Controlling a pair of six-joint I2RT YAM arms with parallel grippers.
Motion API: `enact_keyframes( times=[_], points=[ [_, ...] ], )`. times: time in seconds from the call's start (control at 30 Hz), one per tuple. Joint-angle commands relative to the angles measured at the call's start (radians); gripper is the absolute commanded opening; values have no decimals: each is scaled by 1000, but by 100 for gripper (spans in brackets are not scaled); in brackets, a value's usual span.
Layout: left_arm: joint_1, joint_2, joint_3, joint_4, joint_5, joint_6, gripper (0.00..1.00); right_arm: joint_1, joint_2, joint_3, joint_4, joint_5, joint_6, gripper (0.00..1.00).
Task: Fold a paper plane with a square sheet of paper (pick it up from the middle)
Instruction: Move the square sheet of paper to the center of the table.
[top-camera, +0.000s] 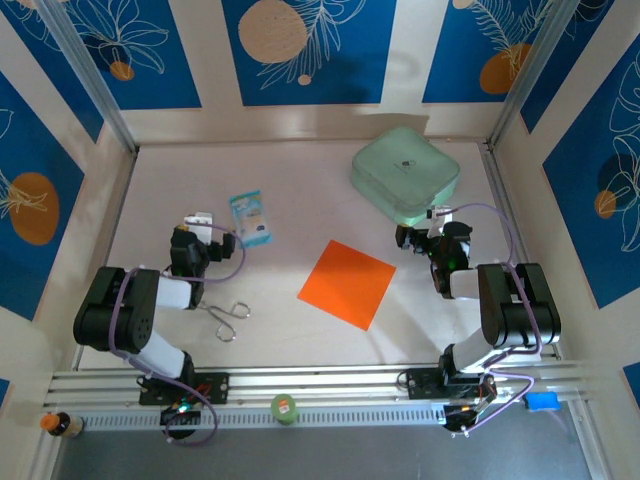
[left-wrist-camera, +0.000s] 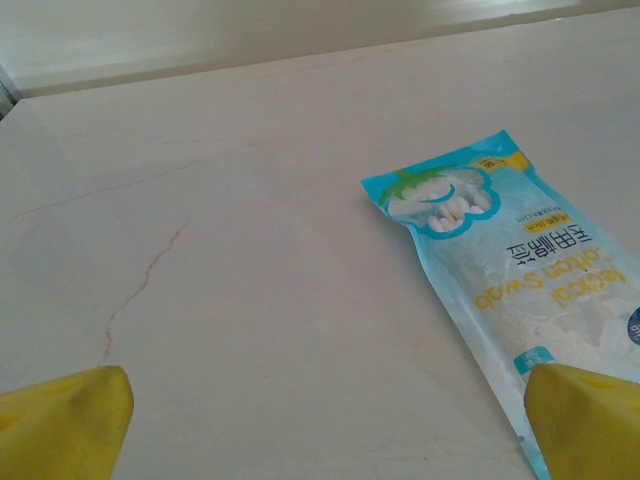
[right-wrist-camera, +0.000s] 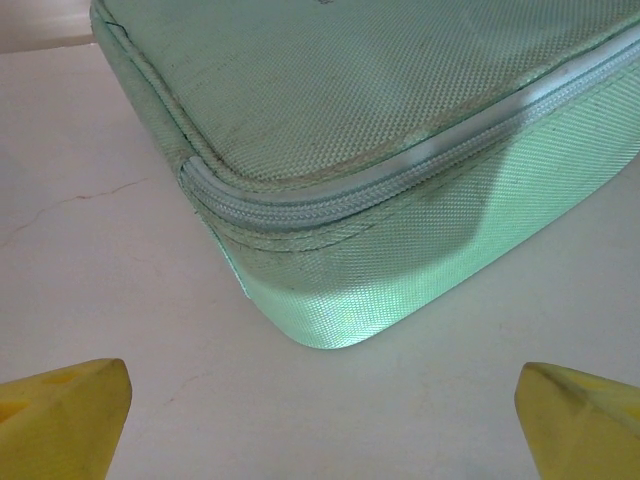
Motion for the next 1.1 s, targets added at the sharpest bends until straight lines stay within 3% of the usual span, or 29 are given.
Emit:
enact_keyframes(
  times=[0.0,0.13,0.2,0.27,0.37,0.47,0.57,0.63,0.7,0.87,0.97,1.07],
  points=[
    [-1,-26,-8,23,7,-3,100,13,-22,28,-4,-23,-31,99],
    [-1,-118,19,-109,-6,-8,100,29,-67,58,-96,-26,-50,99],
    [-1,-202,75,-304,-56,-55,100,61,-102,196,-407,-76,-71,99],
    [-1,-255,133,-451,-74,-90,100,108,-106,328,-646,-41,-48,97],
    [-1,-300,238,-663,-103,-152,100,191,-136,387,-752,11,-46,99],
    [-1,-332,351,-891,-115,-235,100,245,-170,448,-886,-14,52,100],
    [-1,-371,439,-1103,-119,-320,100,272,-213,463,-988,-117,197,99],
    [-1,-402,449,-1164,-22,-323,100,286,-248,446,-1020,-206,297,99],
    [1,-437,420,-1149,144,-360,100,309,-282,425,-1057,-300,384,99],
    [-5,-438,343,-1022,494,-548,100,435,-312,376,-1150,-340,590,96],
    [-24,-442,299,-961,565,-624,100,513,-308,348,-1197,-291,690,96],
    [-51,-472,273,-964,541,-622,100,553,-298,285,-1149,-279,771,95]
  ],
)
